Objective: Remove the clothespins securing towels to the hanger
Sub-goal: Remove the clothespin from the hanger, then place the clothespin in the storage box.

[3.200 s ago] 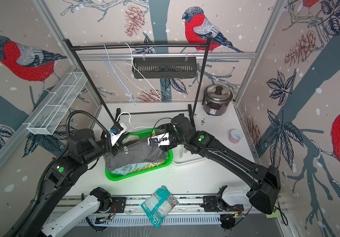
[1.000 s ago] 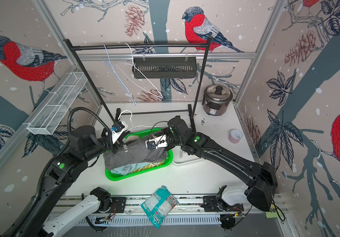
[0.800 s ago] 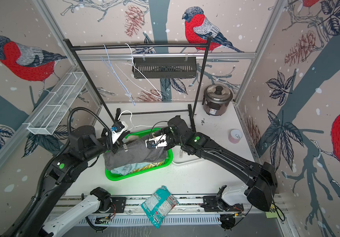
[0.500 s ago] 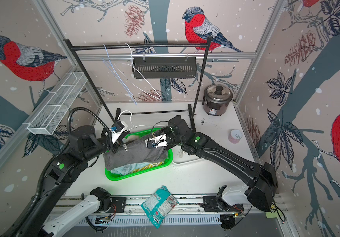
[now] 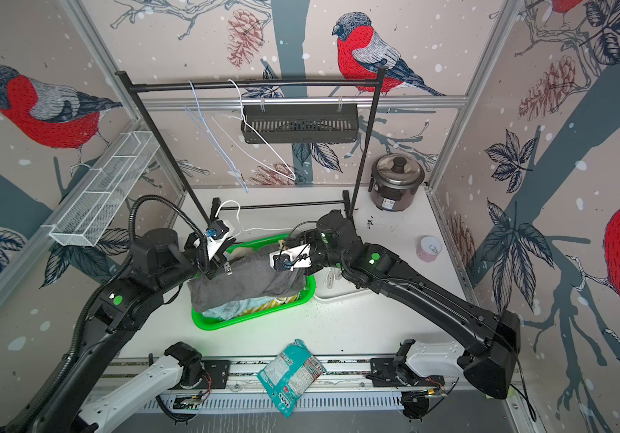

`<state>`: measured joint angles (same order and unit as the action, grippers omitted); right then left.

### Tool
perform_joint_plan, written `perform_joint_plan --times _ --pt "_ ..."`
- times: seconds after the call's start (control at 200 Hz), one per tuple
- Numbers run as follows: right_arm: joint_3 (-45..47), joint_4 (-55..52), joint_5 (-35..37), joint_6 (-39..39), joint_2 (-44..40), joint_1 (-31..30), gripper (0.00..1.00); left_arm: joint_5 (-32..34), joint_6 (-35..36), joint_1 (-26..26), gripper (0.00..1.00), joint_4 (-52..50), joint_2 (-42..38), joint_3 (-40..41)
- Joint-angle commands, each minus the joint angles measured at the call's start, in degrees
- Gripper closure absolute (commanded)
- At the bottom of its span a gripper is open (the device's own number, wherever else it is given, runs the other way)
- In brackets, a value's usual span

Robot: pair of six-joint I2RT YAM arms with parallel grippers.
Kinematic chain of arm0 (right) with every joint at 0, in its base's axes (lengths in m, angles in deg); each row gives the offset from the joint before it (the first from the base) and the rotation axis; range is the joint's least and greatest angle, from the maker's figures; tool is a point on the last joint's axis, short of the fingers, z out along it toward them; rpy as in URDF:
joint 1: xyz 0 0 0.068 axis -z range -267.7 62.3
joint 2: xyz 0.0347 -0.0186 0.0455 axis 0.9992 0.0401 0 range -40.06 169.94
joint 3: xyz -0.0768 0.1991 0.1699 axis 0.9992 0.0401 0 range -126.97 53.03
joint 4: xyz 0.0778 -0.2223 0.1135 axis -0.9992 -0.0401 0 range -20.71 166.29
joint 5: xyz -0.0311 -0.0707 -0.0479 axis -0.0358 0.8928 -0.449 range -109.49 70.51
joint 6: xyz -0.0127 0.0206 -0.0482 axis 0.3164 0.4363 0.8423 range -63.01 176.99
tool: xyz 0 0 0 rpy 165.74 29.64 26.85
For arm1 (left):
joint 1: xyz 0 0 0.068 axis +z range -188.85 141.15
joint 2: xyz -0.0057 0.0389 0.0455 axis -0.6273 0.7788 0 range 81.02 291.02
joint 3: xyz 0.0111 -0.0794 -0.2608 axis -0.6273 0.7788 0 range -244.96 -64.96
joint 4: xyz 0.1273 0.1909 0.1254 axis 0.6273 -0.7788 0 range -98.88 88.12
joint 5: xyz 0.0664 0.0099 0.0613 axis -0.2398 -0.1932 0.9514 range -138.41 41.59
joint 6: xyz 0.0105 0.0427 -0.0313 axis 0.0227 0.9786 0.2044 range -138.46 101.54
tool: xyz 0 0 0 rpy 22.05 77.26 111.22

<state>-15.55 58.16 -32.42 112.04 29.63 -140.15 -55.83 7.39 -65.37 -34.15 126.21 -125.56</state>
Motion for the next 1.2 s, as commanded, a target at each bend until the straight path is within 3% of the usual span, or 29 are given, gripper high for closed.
perform_joint_plan --times 0.0,0.325,0.505,0.911,1.086,1.196 --pt "2.4 0.4 4.0 -7.2 -3.6 0.0 0.86 2.6 -0.1 0.0 1.0 3.1 -0.8 0.6" --pt "11.8 -2.0 15.2 -18.9 -13.2 3.4 0.87 7.0 -1.6 1.4 1.0 4.3 -0.2 -0.2" --pt "18.8 0.0 14.7 -19.8 -14.3 9.6 0.87 5.8 -2.3 2.2 1.0 5.3 -1.2 0.3" --pt "26.4 1.8 14.3 -19.1 -1.3 15.3 0.84 4.1 -2.0 2.3 1.0 5.9 -1.7 0.7" --pt "26.4 2.1 12.6 -19.5 1.0 16.1 0.67 3.9 -1.9 2.3 1.0 5.9 -2.1 0.9" --pt "26.5 1.3 12.3 -19.3 1.9 16.3 0.67 3.5 -1.9 2.3 1.0 5.7 -2.2 0.9"
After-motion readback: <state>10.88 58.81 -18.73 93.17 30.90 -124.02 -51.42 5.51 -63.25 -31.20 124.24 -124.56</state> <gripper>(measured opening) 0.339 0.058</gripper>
